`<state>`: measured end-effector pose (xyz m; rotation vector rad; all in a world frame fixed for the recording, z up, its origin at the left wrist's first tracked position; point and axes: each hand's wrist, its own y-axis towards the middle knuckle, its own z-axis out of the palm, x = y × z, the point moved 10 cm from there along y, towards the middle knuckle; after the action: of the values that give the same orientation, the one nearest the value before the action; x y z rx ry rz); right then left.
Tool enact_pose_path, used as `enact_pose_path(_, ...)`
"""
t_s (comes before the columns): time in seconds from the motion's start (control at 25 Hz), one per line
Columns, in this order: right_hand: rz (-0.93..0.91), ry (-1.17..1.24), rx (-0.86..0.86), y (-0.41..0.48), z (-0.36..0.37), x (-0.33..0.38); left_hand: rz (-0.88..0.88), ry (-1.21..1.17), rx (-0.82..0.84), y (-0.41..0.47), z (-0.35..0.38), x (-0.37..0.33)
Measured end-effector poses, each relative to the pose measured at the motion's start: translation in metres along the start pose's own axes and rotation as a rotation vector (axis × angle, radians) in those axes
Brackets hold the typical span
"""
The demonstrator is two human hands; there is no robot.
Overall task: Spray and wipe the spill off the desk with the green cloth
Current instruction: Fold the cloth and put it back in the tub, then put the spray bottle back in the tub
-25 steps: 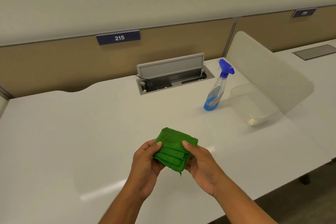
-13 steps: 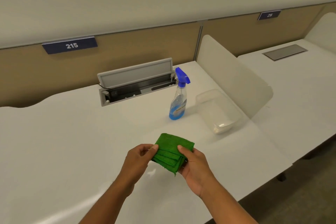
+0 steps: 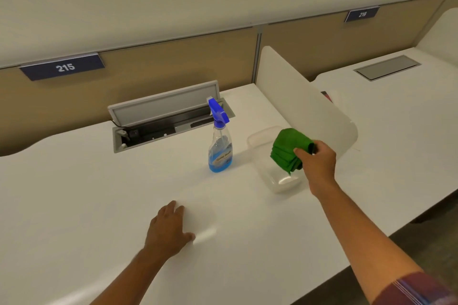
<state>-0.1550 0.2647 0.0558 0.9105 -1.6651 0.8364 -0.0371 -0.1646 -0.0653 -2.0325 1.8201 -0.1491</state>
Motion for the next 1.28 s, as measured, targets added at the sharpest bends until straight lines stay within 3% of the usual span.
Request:
enact_pose_path(0.12,-0.385,-0.371,0.042,0.023,0.017,0.028,-0.018,-0.043,-0.021,-0.001,0.002,-0.003)
enact_pose_path(0.24,-0.678,-0.796,0.281,0.023,0.064,0.01,-0.033,-0.049,-0.028,-0.003,0.002,-0.004)
enact_pose_path(0.44,-0.424,-1.19,0.811,0.036,0.102,-0.048,-0.046,-0.062,-0.059,-0.003,-0.004,-0.004)
enact_pose_path(0.56,-0.291,-1.258,0.972,0.035,0.102,-0.05,-0.052,-0.052,-0.056,-0.005,-0.002,-0.003)
enact_pose_path(0.68,-0.312,-1.245,0.98,0.032,0.099,-0.049,-0.046,-0.058,-0.078,-0.006,-0.003,-0.004)
enact_pose_path(0.92,-0.408,-1.074,0.683,0.028,0.088,-0.028,-0.046,-0.07,-0.083,-0.006,0.0,-0.007)
enact_pose_path(1.08,-0.527,-0.662,0.451,0.012,0.111,0.021,-0.058,-0.056,-0.069,-0.002,-0.001,-0.008)
enact_pose_path(1.28,-0.434,-0.429,0.497,-0.018,0.19,0.035,-0.059,-0.027,-0.045,-0.001,0.001,-0.006)
